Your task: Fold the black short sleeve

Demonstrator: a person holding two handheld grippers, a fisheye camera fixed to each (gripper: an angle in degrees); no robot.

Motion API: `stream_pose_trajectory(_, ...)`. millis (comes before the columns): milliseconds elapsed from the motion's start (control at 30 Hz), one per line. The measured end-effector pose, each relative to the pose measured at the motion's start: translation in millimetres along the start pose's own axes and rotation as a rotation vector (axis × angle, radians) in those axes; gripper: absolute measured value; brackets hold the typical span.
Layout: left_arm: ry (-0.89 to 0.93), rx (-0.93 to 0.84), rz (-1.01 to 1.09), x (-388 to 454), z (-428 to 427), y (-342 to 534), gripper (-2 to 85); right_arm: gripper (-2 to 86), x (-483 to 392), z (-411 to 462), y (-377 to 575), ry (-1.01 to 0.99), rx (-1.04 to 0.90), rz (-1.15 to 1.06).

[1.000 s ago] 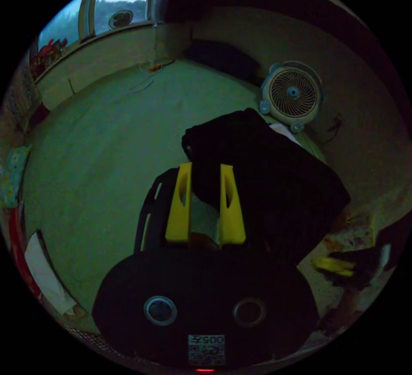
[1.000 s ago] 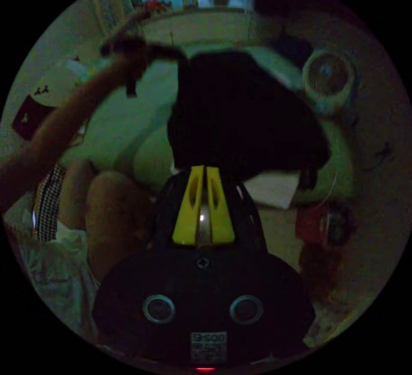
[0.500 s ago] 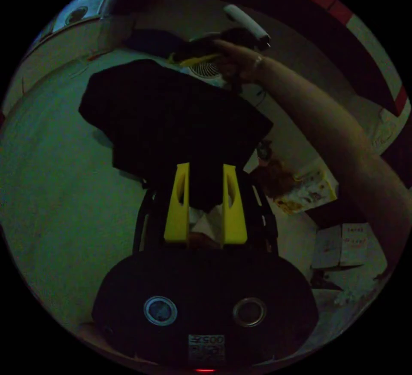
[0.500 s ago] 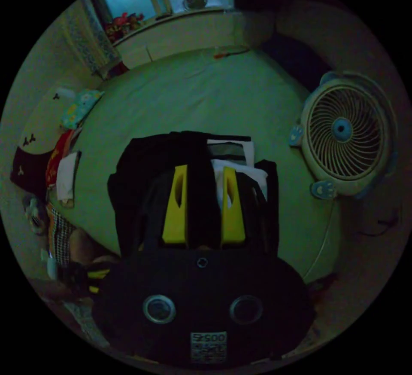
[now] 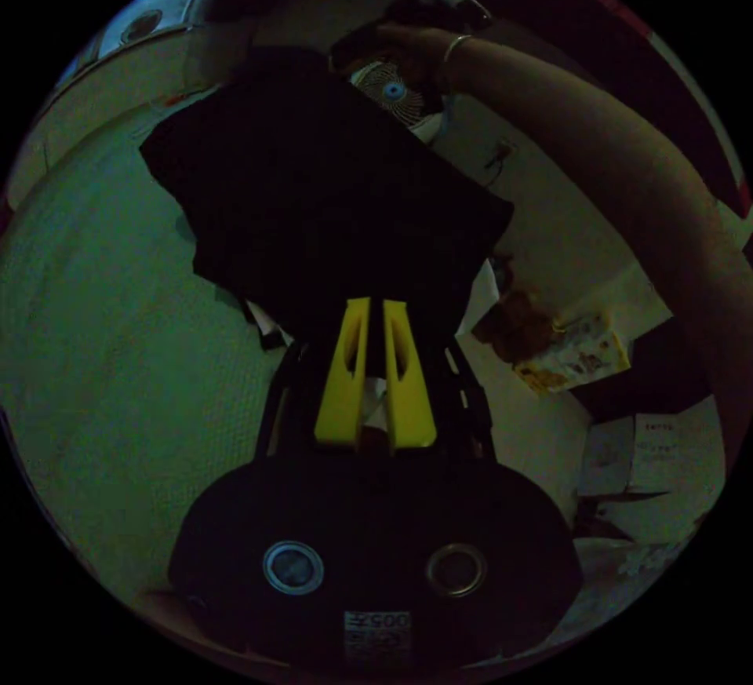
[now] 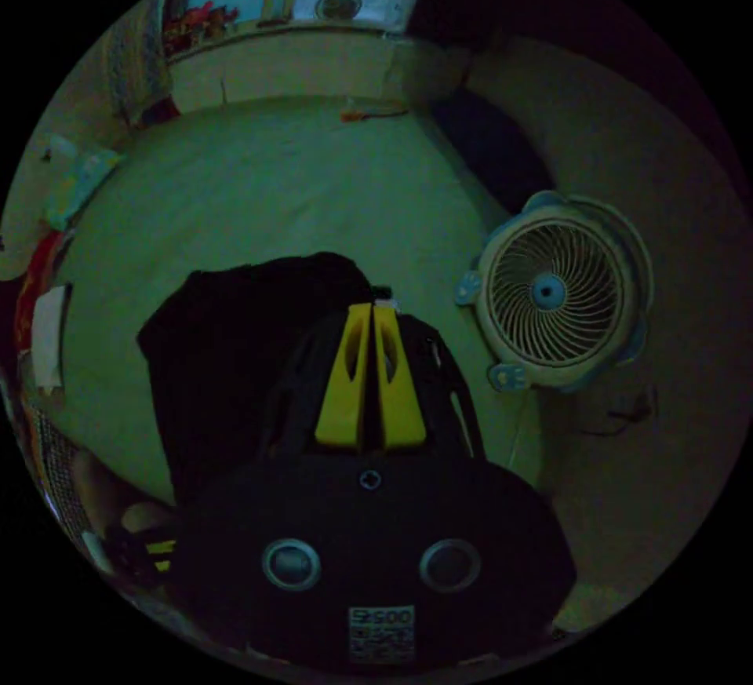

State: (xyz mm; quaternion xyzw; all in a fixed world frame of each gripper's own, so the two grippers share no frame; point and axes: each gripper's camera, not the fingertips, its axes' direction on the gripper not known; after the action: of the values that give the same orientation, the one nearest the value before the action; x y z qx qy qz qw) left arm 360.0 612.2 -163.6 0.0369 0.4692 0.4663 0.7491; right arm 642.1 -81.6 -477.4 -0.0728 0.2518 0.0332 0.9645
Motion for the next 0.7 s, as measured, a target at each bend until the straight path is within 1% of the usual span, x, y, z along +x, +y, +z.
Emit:
stream_pose_trajectory(67,0.032,-0.041,-0.013,-11,-38,31,4.1,-1.5,-33,13,-1,0.185,-0.079,0.002)
stream_pose_trajectory(100,0.037,-0.041,-0.014,-14,-50,41,4.0,-1.4,-52,13,1,0.240,-0.070,0.017)
stream_pose_trajectory(133,0.033,-0.034,-0.021,-22,-77,62,3.8,-1.3,-60,9,3,0.251,-0.040,0.035)
stream_pose_trajectory(167,0.007,-0.023,-0.032,-31,-107,83,3.5,-1.2,-76,-4,11,0.225,0.054,0.092)
stream_pose_trajectory(200,-0.012,-0.015,-0.037,-36,-123,94,3.3,-1.3,-94,-19,21,0.142,0.156,0.142)
stream_pose_trajectory(233,-0.063,-0.001,-0.053,-48,-155,118,2.8,-1.2,-105,-26,27,0.090,0.193,0.146)
stream_pose_trajectory(267,-0.121,0.016,-0.087,-62,-189,142,2.0,-1.1,-133,-37,37,-0.006,0.218,0.118)
stream_pose_trajectory(300,-0.149,0.025,-0.110,-70,-207,154,1.5,-1.1,-167,-45,46,-0.075,0.206,0.075)
stream_pose_trajectory(333,-0.195,0.042,-0.153,-87,-242,179,0.7,-1.1,-186,-48,51,-0.103,0.204,0.049)
stream_pose_trajectory(367,-0.237,0.064,-0.206,-105,-277,206,0.1,-1.0,-228,-54,64,-0.161,0.221,-0.015)
stream_pose_trajectory(400,-0.255,0.076,-0.237,-114,-296,219,0.0,-1.0,-274,-57,77,-0.246,0.235,-0.098)
stream_pose_trajectory(433,-0.284,0.099,-0.304,-133,-334,247,-0.2,-1.0,-298,-58,84,-0.293,0.233,-0.129)
stream_pose_trajectory(467,-0.305,0.125,-0.370,-151,-371,276,-0.3,-1.0,-346,-58,96,-0.390,0.221,-0.173)
stream_pose_trajectory(500,-0.313,0.140,-0.402,-160,-390,290,-0.4,-1.0,-395,-57,107,-0.485,0.206,-0.228)
stream_pose_trajectory(533,-0.331,0.172,-0.461,-176,-427,320,-0.4,-1.0,-420,-56,113,-0.531,0.202,-0.258)
stream_pose_trajectory(567,-0.353,0.201,-0.518,-190,-463,351,-0.5,-1.0,-472,-54,123,-0.619,0.191,-0.314)
stream_pose_trajectory(600,-0.363,0.214,-0.549,-198,-482,367,-0.5,-1.0,-523,-53,130,-0.707,0.168,-0.374)
stream_pose_trajectory(633,-0.373,0.236,-0.610,-213,-515,397,-0.6,-1.0,-547,-52,133,-0.743,0.151,-0.396)
stream_pose_trajectory(700,-0.382,0.263,-0.674,-234,-563,439,-0.6,-1.0,-636,-53,144,-0.866,0.144,-0.445)
